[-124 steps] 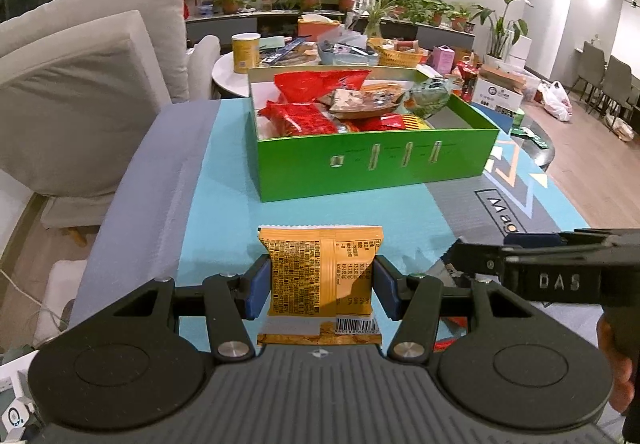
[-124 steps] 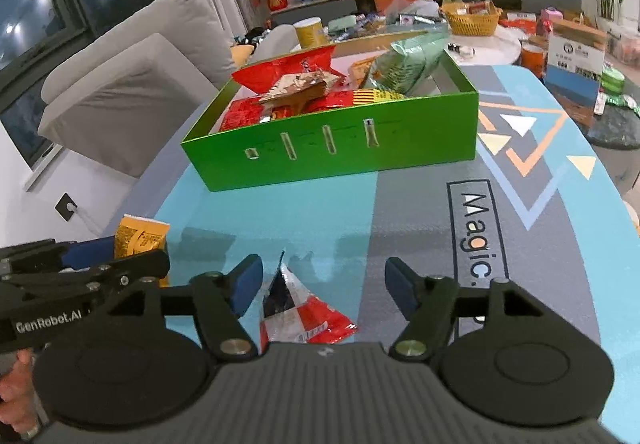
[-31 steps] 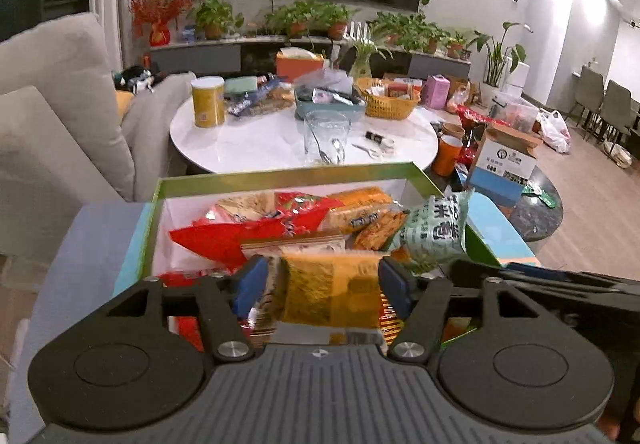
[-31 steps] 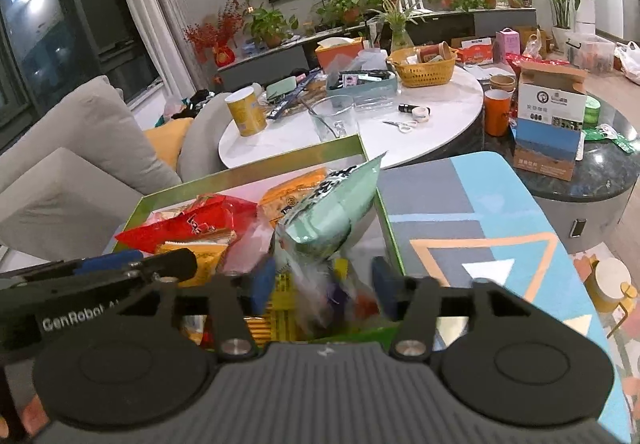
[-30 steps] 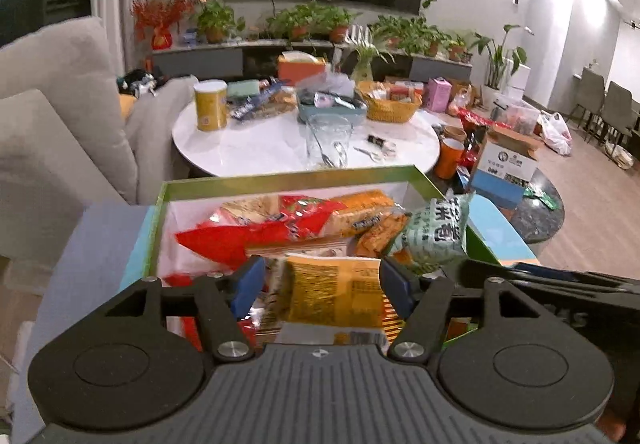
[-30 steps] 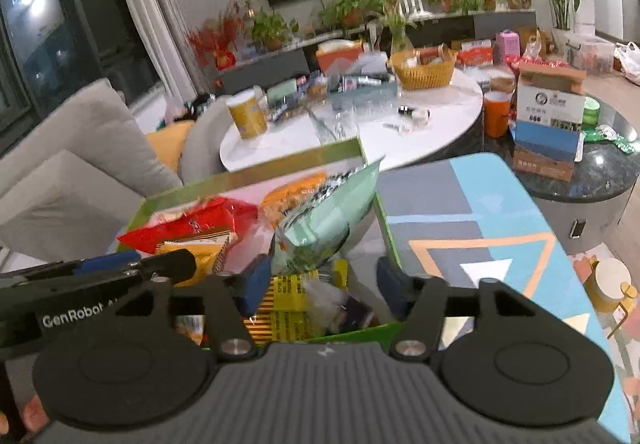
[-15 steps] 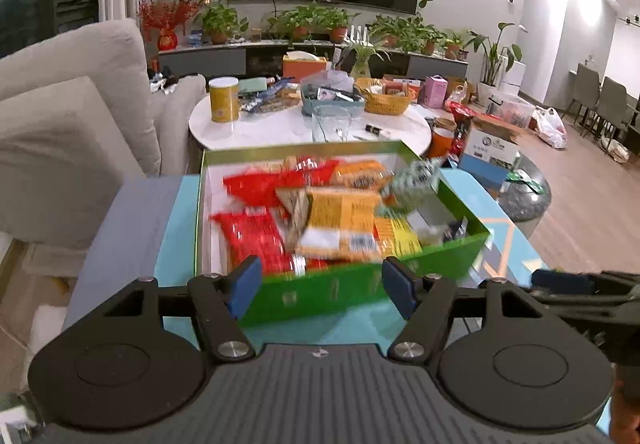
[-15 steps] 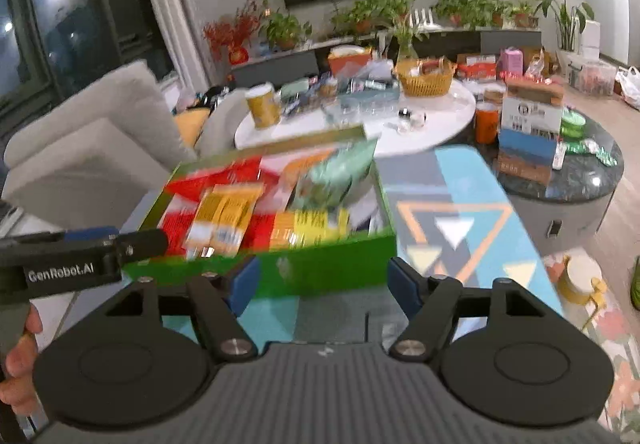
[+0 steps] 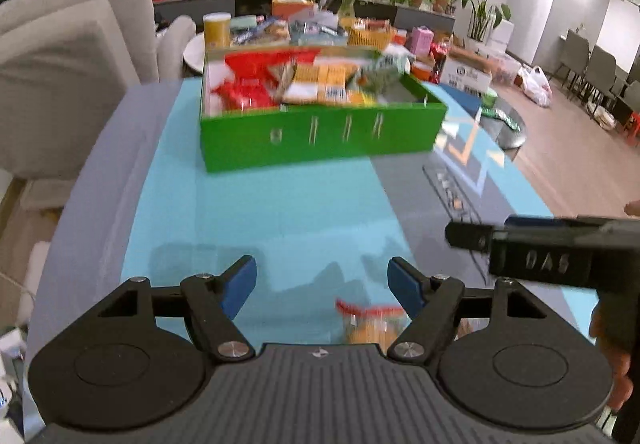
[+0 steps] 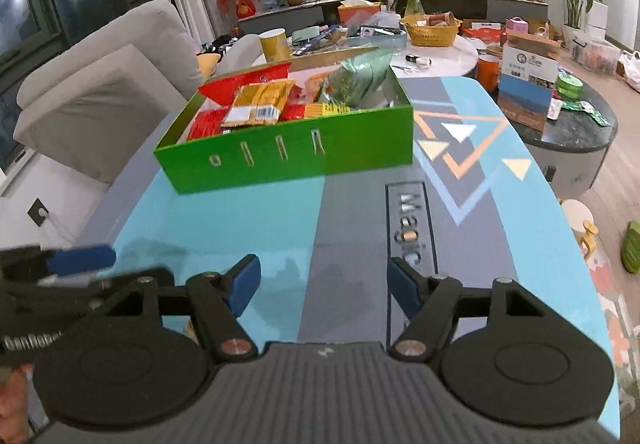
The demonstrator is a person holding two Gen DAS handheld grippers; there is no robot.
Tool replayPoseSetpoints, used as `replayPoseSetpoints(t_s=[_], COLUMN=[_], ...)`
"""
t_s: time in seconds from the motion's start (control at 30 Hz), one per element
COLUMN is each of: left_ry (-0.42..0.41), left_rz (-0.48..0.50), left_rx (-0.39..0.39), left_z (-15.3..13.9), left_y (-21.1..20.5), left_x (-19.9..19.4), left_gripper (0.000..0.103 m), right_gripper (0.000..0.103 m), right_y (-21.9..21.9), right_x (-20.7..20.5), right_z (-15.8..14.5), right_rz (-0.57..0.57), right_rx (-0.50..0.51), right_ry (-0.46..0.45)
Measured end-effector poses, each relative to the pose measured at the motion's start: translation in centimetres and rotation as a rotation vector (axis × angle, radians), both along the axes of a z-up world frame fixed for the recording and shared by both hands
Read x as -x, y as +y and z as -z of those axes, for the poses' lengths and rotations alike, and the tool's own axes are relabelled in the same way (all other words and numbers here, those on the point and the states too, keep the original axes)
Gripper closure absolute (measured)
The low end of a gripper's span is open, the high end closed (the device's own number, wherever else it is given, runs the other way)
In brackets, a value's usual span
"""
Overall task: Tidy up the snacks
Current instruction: 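Move the left tool to the bread-roll bag while the right tool approaches the round cookie packet, then close the left tool on the bread-roll bag while the right tool grasps the cookie packet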
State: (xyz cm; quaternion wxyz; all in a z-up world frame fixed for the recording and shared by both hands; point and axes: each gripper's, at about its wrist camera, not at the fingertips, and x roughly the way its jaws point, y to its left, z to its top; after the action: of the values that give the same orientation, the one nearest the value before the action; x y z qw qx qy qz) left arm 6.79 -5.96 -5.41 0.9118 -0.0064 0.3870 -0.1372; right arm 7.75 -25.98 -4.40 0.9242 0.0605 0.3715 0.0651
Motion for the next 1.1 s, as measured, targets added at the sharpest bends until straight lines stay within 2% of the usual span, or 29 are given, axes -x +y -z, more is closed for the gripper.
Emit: replayPoseSetpoints(t_s=[0.17,0.33,0.43,0.63,0.7,0.83,0.93,1.1], left_ry=[0.018,0.021,0.026,0.049,0.057,0.089,0.079,0.058], left_rz=[0.039,0.122,0.138,0.137,0.136,0.122,0.121,0.119], left_rx=[-0.015,-0.054,-0.092,-0.097,-0.1,-0.096,-0.101,-0.115], left_z=[0.8,1.5,2.2,3.3,3.7,4.4,4.5,4.6], left_y=[-0.2,-1.2,-2.0,-2.3,-2.4,-2.6,-2.7,-2.8], left_x=[2.0,3.8,4.2,4.2,4.1,3.6,3.6,3.6], left_gripper=[0.033,0.033,0.033,0.034,0.039,0.043,0.048,0.063], right_gripper=[0.041,0.041,0.041,0.041,0.041,0.041,0.041,0.041], right_y=[0.1,0.7,0.6,0.8,1.1,1.7,2.1,2.6], right_x=[1.4,2.5,2.8,3.4,3.5,3.5,3.4,3.3], right_z=[0.7,1.4,1.7,2.1,2.3,3.1,3.5,4.0], right_rz=[0.011,-0.001,0.015,0.013,0.006,-0.004,-0.006,-0.013], right_rx=[0.008,0.007,-0.002,-0.009,-0.008,-0.006,0.006,0.023], right_ry=[0.023,0.039,0.055,0.069,0.079,0.108,0.122,0.133])
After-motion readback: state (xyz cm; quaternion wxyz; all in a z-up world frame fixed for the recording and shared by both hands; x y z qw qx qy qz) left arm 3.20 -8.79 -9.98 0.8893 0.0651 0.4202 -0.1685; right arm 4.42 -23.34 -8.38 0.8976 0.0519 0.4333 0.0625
